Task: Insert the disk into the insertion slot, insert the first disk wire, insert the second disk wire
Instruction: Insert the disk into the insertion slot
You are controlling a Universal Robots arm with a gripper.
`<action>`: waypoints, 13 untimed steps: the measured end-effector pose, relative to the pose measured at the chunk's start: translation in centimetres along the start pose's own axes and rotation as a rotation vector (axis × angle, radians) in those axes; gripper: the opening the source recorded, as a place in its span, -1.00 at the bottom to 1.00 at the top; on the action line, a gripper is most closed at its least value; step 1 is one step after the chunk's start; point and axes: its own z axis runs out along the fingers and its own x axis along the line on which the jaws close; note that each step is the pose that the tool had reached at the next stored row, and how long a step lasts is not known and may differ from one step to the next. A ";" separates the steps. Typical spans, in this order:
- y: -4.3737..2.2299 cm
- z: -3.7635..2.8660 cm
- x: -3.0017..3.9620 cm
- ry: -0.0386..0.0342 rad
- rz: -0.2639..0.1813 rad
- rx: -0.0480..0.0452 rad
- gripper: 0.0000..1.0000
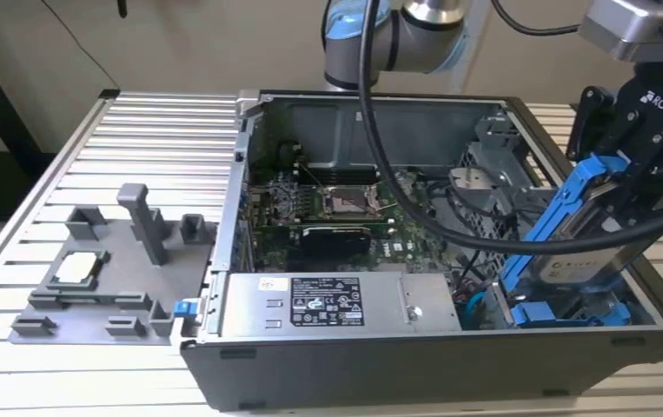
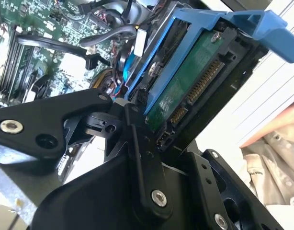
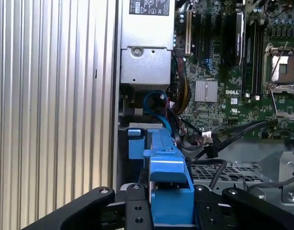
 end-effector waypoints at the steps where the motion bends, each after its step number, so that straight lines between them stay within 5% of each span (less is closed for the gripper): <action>1: -0.01 0.15 0.00 0.0000 0.000 0.0000 -0.36; 13: -0.45 1.41 0.04 -0.0010 0.003 0.0000 -0.36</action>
